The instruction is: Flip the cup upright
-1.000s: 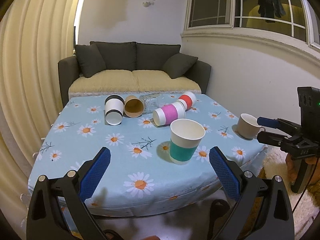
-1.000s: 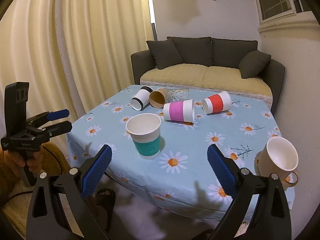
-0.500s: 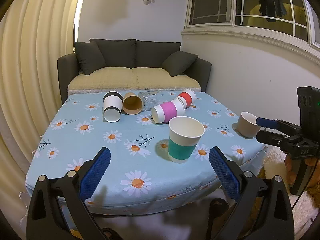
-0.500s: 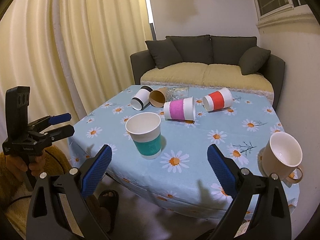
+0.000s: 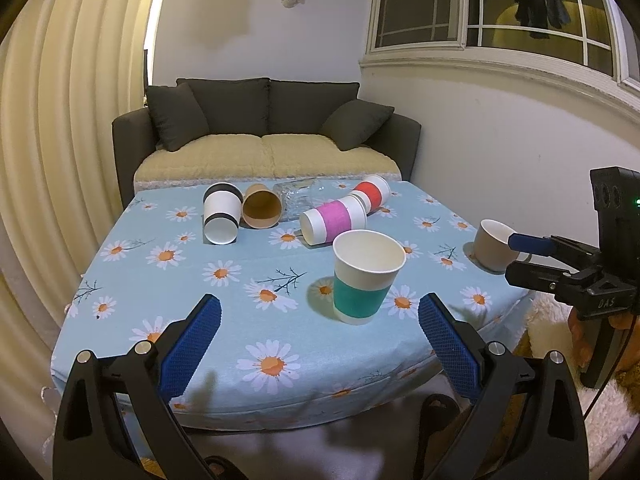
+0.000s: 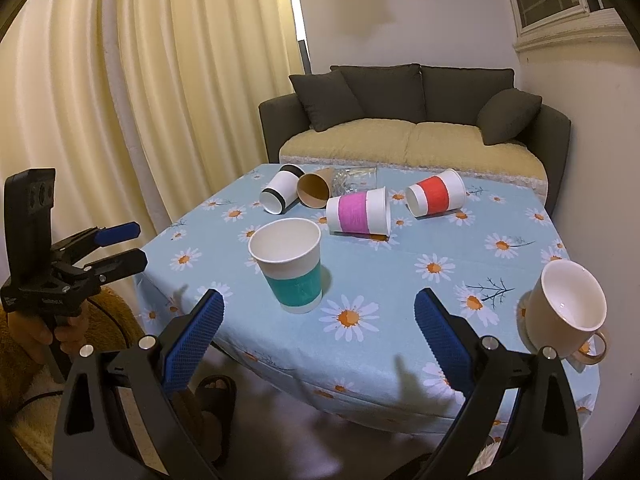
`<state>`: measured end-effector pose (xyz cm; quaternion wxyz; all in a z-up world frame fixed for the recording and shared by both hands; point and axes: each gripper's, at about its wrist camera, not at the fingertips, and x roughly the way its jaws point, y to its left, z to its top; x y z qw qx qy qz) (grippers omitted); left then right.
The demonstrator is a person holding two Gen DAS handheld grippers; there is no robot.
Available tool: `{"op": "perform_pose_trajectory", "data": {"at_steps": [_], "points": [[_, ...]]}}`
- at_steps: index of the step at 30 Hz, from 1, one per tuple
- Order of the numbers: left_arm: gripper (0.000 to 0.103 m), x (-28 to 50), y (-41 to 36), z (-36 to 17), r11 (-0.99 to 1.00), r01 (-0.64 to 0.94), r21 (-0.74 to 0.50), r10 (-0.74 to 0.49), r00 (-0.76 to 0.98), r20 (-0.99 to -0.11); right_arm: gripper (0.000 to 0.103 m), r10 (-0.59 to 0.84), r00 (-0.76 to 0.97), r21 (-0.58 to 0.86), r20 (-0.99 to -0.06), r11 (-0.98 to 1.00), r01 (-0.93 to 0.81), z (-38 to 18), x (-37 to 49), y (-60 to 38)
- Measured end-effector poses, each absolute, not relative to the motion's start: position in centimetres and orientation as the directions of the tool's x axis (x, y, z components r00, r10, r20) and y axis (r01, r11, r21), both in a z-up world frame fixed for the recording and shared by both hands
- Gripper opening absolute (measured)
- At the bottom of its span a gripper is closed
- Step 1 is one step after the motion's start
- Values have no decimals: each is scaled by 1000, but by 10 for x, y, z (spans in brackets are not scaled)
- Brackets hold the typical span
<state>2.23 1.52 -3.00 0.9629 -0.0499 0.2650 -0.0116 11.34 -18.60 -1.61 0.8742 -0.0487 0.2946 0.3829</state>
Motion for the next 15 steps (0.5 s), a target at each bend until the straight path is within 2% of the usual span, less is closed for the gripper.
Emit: {"op": "perform_pose_trajectory", "data": {"at_steps": [15], "points": [[97, 22, 17, -29, 994, -5, -105, -49, 859, -509, 95, 637, 532, 133, -559, 702, -700, -18, 113, -184]]}}
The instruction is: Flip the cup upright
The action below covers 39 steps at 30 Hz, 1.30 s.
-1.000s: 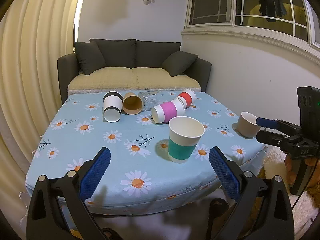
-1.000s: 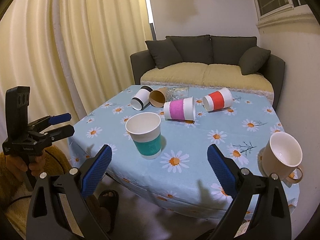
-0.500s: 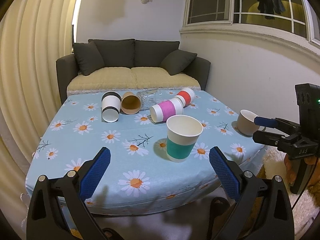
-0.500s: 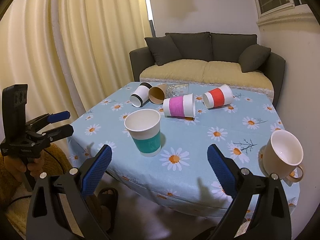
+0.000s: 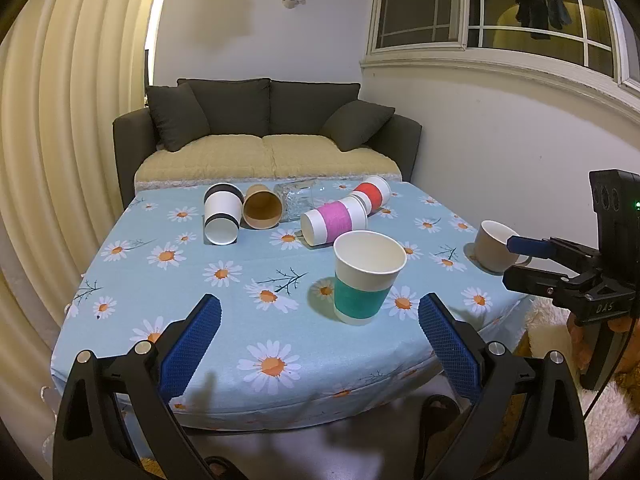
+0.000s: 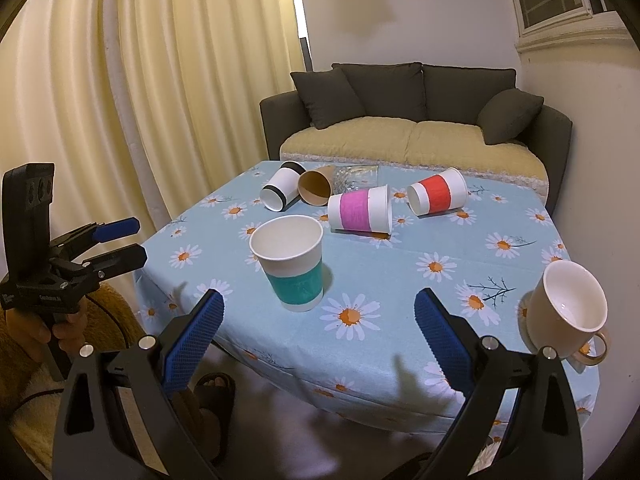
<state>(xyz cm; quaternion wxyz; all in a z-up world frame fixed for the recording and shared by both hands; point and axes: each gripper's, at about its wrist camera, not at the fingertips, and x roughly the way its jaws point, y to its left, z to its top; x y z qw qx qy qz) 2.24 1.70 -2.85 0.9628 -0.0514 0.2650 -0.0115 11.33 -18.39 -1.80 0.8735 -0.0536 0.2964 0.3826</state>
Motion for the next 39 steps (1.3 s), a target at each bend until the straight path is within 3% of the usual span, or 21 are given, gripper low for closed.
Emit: {"op": "perform_pose_trajectory", "data": {"at_steps": [39], "points": [[97, 24, 17, -30, 995, -3, -97, -47, 857, -514, 95, 633, 529, 129, -565, 701, -701, -19, 114, -183]]}}
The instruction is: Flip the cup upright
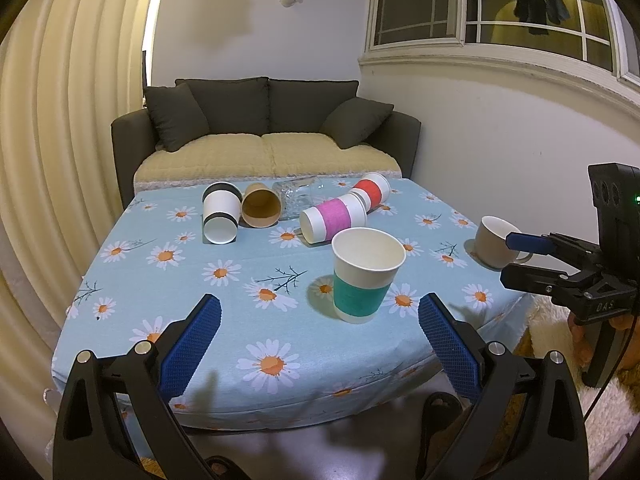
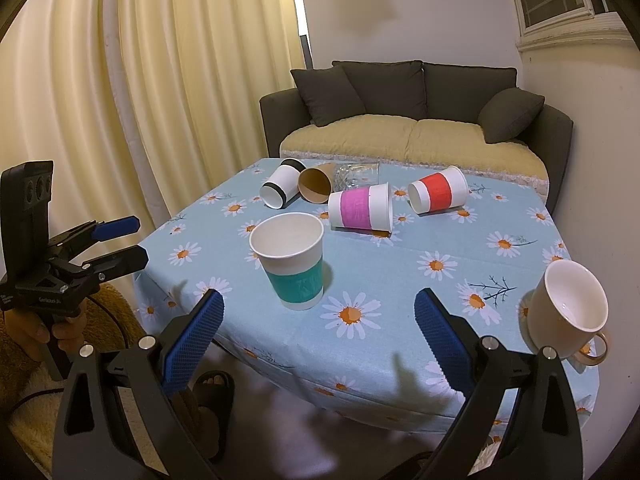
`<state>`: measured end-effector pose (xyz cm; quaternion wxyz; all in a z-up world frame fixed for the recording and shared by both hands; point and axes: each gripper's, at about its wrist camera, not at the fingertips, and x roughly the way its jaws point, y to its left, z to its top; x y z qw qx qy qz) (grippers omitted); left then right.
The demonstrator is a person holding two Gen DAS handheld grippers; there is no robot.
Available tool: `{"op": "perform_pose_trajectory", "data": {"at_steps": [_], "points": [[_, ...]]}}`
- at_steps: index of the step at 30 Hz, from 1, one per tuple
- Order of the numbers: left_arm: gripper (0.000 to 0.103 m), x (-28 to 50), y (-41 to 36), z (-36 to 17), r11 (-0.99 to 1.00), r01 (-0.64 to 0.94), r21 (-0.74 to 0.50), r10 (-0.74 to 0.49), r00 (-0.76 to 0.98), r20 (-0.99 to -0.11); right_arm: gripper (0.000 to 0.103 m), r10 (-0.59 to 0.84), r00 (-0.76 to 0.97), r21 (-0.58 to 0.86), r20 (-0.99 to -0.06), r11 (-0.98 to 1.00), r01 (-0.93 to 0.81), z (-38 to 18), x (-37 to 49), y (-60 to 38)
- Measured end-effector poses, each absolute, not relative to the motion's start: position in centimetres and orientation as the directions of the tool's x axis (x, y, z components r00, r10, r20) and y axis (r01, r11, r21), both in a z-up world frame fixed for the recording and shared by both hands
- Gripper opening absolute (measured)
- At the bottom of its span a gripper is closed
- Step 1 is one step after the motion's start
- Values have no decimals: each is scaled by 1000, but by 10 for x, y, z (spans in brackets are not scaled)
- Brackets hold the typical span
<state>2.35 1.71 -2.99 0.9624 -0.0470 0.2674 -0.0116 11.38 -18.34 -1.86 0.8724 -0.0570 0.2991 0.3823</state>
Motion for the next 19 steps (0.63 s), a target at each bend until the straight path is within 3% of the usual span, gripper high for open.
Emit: {"op": "perform_pose_trajectory", "data": {"at_steps": [19], "points": [[97, 24, 16, -30, 996, 2, -94, -50, 858, -511, 95, 630, 529, 126, -569, 702, -701, -20, 113, -182]]}}
